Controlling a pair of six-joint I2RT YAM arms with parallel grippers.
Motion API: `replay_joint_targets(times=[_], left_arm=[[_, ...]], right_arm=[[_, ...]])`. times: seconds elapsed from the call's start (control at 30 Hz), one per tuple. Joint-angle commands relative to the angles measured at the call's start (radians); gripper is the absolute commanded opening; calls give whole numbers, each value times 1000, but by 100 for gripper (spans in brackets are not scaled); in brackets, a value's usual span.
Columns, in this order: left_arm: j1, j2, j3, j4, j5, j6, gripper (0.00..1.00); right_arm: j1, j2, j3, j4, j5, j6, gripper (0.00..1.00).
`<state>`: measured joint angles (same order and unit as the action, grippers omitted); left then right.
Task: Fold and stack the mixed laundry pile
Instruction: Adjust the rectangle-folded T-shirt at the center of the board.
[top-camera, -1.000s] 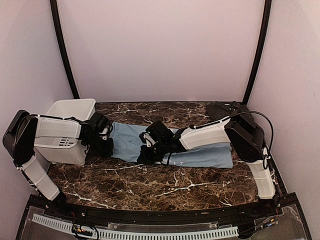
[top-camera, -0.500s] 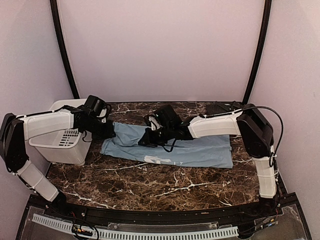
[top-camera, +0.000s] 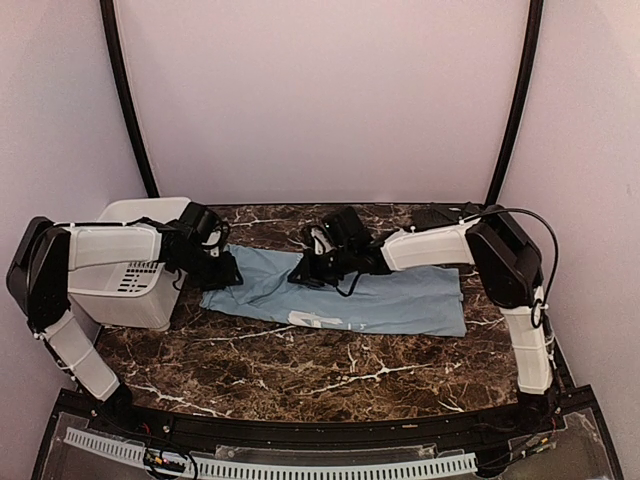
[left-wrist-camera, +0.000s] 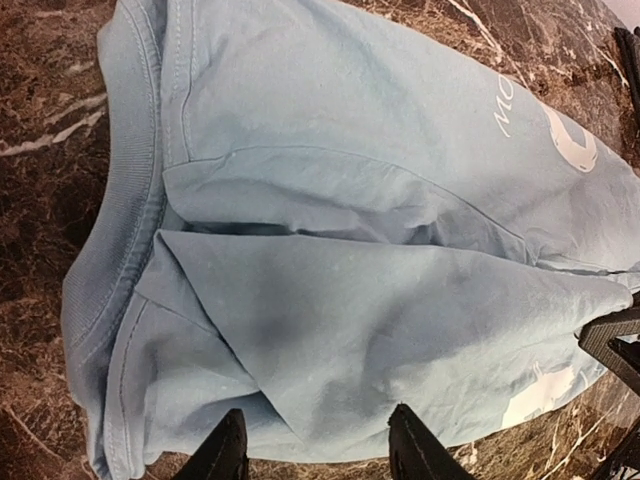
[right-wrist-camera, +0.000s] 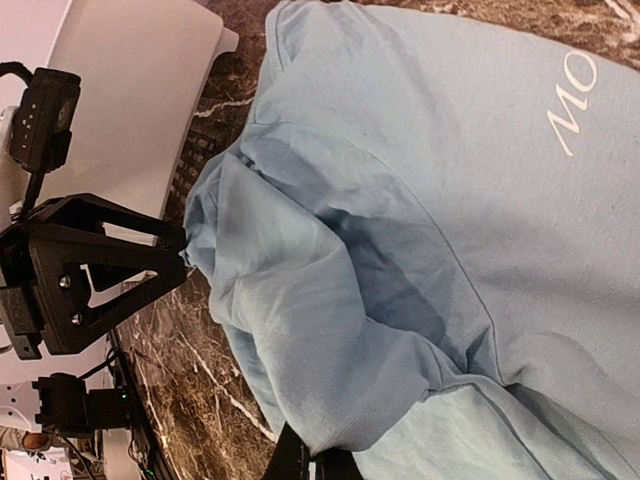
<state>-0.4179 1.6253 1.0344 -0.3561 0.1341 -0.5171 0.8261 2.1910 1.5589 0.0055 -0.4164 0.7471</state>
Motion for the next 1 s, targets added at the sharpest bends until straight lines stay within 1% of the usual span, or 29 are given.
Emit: replay_joint_targets(times=[0.0, 0.2, 0.37, 0.6, 0.73, 0.97], left_arm=[[5, 18, -34, 65, 35, -23, 47], [1, -28, -80, 142, 118, -24, 49], [-7, -64, -111, 168, 139, -16, 49], [-7, -40, -113, 135, 121, -46, 48], [-16, -53, -140, 162, 141, -74, 47], [-35, 5, -133, 186, 139, -95, 43]], right_arm=[[-9, 52, 18, 26, -12, 11, 0], [-31, 86, 31, 11, -4, 14, 0], [-50, 75, -4, 53, -7, 39, 0], [-51, 82, 3, 55, -18, 40, 0], [-52, 79, 1, 54, -18, 37, 0], [-51, 81, 0, 54, -17, 36, 0]])
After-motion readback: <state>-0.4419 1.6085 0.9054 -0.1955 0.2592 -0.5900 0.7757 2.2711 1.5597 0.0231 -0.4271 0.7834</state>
